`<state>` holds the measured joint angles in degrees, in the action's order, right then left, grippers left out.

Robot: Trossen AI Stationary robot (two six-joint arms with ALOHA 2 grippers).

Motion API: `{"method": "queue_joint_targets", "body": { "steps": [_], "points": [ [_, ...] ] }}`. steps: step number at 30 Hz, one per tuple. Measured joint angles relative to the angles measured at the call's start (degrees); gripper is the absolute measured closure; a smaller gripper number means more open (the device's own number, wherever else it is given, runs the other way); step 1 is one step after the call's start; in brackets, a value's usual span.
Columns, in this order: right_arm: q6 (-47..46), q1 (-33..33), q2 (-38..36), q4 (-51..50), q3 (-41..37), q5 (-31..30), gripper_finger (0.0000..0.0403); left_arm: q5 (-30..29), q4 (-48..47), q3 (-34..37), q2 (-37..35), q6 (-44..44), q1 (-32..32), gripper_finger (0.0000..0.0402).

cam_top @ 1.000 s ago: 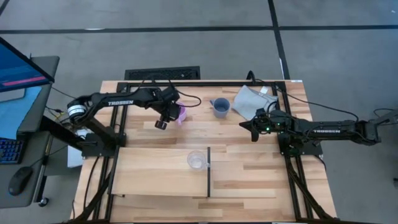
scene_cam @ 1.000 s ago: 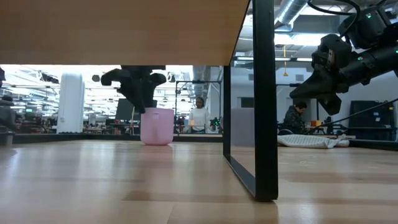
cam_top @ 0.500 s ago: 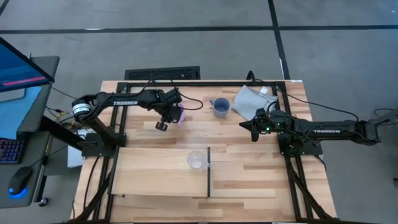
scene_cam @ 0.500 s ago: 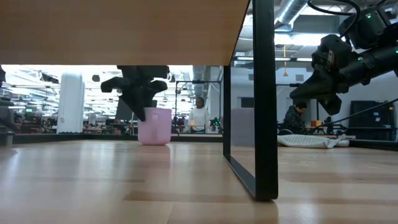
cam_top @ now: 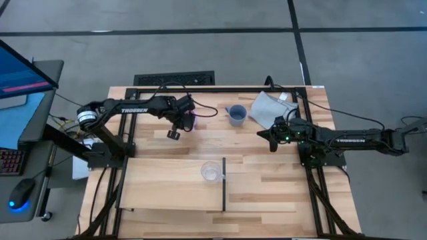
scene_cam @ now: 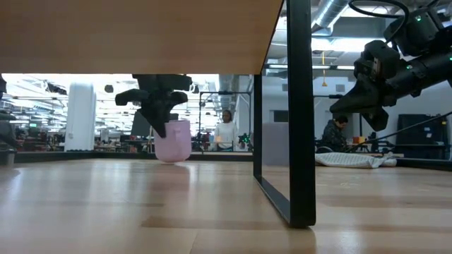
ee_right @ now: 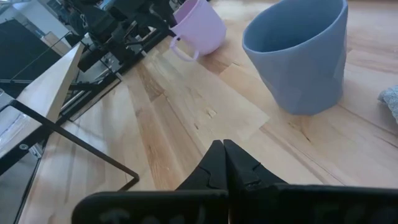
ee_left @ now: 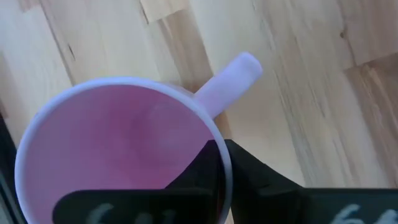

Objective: Stack small to large cups/mugs on shelf
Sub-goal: Put the pink mug on the shelf

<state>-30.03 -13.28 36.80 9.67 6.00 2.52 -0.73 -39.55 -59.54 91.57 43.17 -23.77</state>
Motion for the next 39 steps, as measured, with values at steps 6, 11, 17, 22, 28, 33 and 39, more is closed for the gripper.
{"method": "queue_joint_targets", "body": {
  "steps": [6, 11, 17, 22, 28, 33, 39],
  "points": [
    [-0.01, 0.00, 0.00, -0.14, 0.00, 0.00, 0.0400, 0.25, -6.91, -4.44, 0.00, -1.93, -0.11, 0.0400],
    [-0.01, 0.00, 0.00, -0.22, 0.00, 0.00, 0.0400, 0.51, -12.75, -10.46, -0.02, -3.52, -1.37, 0.0400],
    [0.00, 0.00, 0.00, -0.24, 0.00, 0.00, 0.0400, 4.66, -21.54, -17.41, -0.07, -5.52, -2.14, 0.0401],
    [0.04, 0.00, 0.00, -0.23, 0.00, 0.01, 0.0400, 4.71, -25.46, -20.22, -2.44, -6.65, -2.00, 0.0401],
    [0.09, 0.00, 0.00, -0.41, 0.00, 0.02, 0.0400, 4.76, -25.17, -20.24, -10.21, -11.04, -1.23, 0.0401],
    [0.17, 0.00, 0.00, -0.44, 0.00, 0.02, 0.0400, 4.84, -23.72, -20.24, -15.25, -15.55, 1.90, 0.0401],
    [0.10, 0.00, 0.00, -0.42, 0.00, 0.02, 0.0400, 4.95, -28.59, -20.24, -17.73, -22.76, 8.87, 0.0401]
  ]
}}
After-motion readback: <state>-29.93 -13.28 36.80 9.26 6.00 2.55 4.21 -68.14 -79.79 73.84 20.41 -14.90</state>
